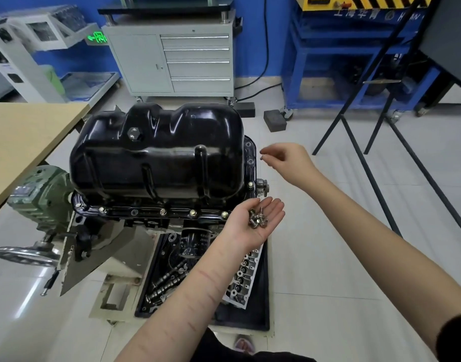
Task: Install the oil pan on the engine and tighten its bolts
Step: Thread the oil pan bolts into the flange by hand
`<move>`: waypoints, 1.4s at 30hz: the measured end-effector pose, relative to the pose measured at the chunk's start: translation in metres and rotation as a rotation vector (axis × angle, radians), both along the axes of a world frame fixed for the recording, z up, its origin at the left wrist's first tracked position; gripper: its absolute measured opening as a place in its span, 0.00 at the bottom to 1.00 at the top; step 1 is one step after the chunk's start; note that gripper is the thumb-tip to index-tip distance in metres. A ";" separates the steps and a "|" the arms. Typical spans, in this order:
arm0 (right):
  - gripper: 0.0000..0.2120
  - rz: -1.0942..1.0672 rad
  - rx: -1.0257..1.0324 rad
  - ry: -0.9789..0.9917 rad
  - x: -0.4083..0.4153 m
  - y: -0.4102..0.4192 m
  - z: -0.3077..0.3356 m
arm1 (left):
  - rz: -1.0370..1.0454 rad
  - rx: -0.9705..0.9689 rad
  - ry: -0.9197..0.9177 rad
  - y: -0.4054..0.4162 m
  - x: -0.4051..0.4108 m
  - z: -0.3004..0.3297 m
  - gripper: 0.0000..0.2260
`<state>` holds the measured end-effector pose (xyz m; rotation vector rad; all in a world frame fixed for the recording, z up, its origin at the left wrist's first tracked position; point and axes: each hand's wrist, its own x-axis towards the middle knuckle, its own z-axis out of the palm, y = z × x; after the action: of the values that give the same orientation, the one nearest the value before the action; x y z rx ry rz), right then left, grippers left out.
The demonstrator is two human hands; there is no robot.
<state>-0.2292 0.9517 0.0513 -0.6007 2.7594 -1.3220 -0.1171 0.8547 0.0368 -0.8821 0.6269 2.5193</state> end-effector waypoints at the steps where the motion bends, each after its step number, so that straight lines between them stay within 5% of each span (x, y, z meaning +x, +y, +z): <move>1: 0.10 0.004 0.058 0.019 -0.009 -0.005 -0.001 | -0.005 0.000 0.000 0.000 -0.001 0.001 0.14; 23: 0.10 0.302 0.695 0.317 -0.030 -0.033 0.001 | -0.029 0.028 -0.012 0.006 -0.015 -0.005 0.15; 34: 0.12 0.220 0.787 0.429 -0.030 -0.033 -0.007 | -0.014 0.032 -0.014 0.004 -0.014 -0.005 0.14; 42: 0.12 0.219 0.644 0.330 -0.030 -0.025 -0.009 | -0.007 0.050 -0.007 0.003 -0.014 -0.004 0.15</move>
<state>-0.2589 0.9268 0.0425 -1.0805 2.9924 -0.2668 -0.1311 0.8575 0.0325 -0.8689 0.5617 2.5132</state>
